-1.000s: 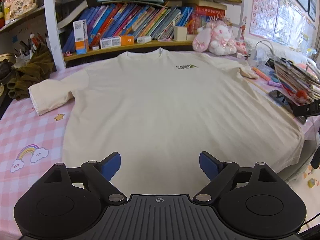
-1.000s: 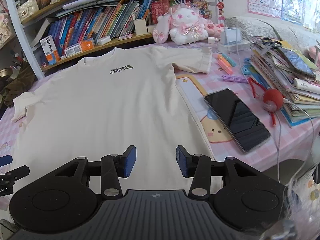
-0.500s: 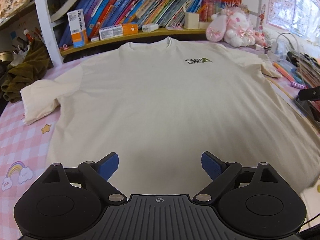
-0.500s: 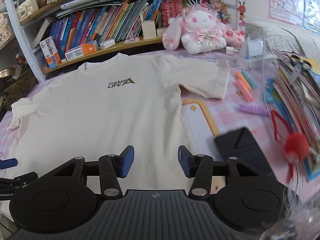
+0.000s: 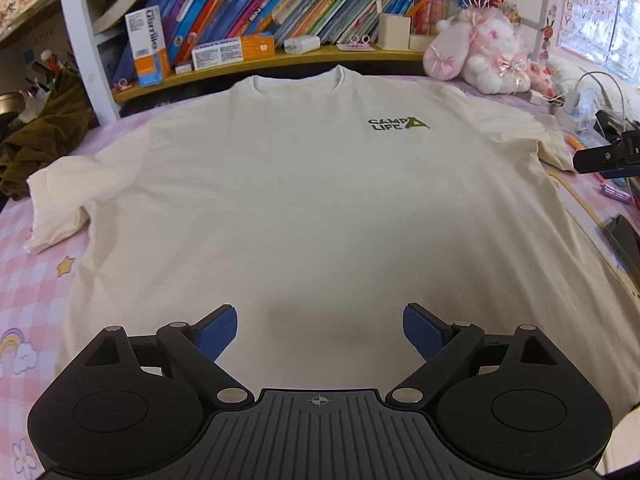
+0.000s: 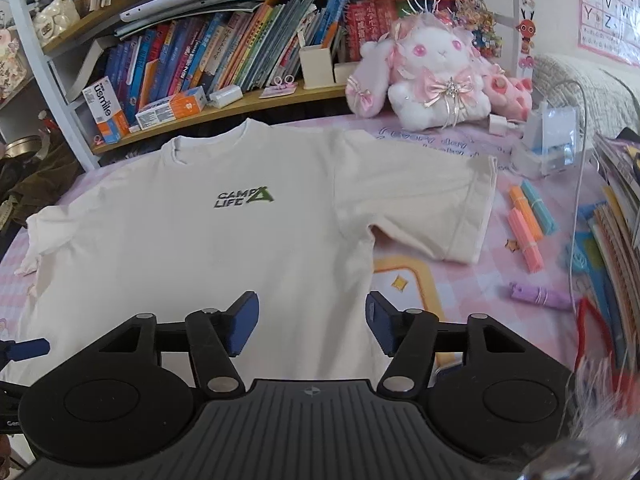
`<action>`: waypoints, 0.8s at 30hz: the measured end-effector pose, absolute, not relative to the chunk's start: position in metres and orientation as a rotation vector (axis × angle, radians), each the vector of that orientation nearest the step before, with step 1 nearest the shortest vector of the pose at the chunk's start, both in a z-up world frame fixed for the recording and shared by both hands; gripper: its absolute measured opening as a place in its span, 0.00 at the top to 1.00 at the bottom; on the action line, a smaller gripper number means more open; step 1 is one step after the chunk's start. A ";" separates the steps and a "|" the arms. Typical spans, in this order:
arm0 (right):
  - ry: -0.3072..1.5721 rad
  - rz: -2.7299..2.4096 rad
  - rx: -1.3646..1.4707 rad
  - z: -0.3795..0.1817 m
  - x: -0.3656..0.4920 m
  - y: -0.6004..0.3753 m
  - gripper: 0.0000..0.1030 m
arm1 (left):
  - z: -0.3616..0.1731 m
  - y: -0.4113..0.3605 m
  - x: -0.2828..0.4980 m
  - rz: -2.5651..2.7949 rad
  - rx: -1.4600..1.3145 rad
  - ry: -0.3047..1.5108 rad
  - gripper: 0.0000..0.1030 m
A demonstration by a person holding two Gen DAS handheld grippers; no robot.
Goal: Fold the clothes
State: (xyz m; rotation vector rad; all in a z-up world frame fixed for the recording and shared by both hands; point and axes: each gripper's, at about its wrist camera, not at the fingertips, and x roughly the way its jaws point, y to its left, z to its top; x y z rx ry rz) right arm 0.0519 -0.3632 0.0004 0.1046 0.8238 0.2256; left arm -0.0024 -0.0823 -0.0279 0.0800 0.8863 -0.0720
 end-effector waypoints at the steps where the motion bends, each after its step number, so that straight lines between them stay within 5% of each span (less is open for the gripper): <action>1: 0.824 0.220 0.107 -0.001 0.055 -0.366 0.43 | -0.027 -0.085 -0.001 -0.068 0.084 0.881 0.10; 15: 0.856 0.083 0.215 -0.022 0.123 -0.422 0.42 | -0.001 -0.095 -0.048 0.046 0.183 0.772 0.10; 24: 0.880 0.053 0.236 -0.026 0.141 -0.387 0.42 | 0.014 -0.055 -0.055 0.144 -0.042 0.744 0.08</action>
